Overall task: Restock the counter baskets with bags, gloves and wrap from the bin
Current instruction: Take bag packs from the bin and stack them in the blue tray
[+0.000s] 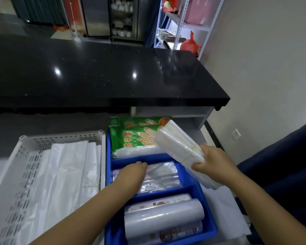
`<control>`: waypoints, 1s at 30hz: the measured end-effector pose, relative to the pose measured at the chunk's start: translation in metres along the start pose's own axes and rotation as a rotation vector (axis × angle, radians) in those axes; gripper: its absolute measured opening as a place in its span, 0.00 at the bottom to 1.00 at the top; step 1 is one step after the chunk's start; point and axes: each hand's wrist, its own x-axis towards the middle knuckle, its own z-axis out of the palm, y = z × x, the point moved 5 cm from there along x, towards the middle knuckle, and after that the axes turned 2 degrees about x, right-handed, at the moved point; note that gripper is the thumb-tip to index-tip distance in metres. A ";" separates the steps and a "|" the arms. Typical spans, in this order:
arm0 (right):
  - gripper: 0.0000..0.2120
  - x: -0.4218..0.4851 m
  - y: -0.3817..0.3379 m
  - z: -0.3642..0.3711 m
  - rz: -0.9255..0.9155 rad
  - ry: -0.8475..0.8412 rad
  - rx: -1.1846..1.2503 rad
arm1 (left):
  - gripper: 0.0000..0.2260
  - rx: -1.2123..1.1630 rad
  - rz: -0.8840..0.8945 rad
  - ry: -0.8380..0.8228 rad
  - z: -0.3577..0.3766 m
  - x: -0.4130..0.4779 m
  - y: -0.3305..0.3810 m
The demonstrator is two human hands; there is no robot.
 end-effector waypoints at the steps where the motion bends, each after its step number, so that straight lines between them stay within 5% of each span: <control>1: 0.15 0.001 0.001 -0.001 0.001 0.003 -0.017 | 0.16 0.018 -0.033 0.001 -0.001 0.001 0.000; 9: 0.15 0.016 0.005 -0.009 -0.035 0.011 -0.083 | 0.08 0.127 0.012 0.101 -0.012 0.003 0.011; 25: 0.16 0.053 -0.027 -0.016 -0.341 -0.062 -0.145 | 0.10 -0.153 -0.113 -0.007 -0.012 -0.013 0.015; 30: 0.17 0.051 -0.046 -0.012 -0.462 -0.070 -0.203 | 0.03 -0.254 -0.114 0.012 -0.024 -0.034 0.022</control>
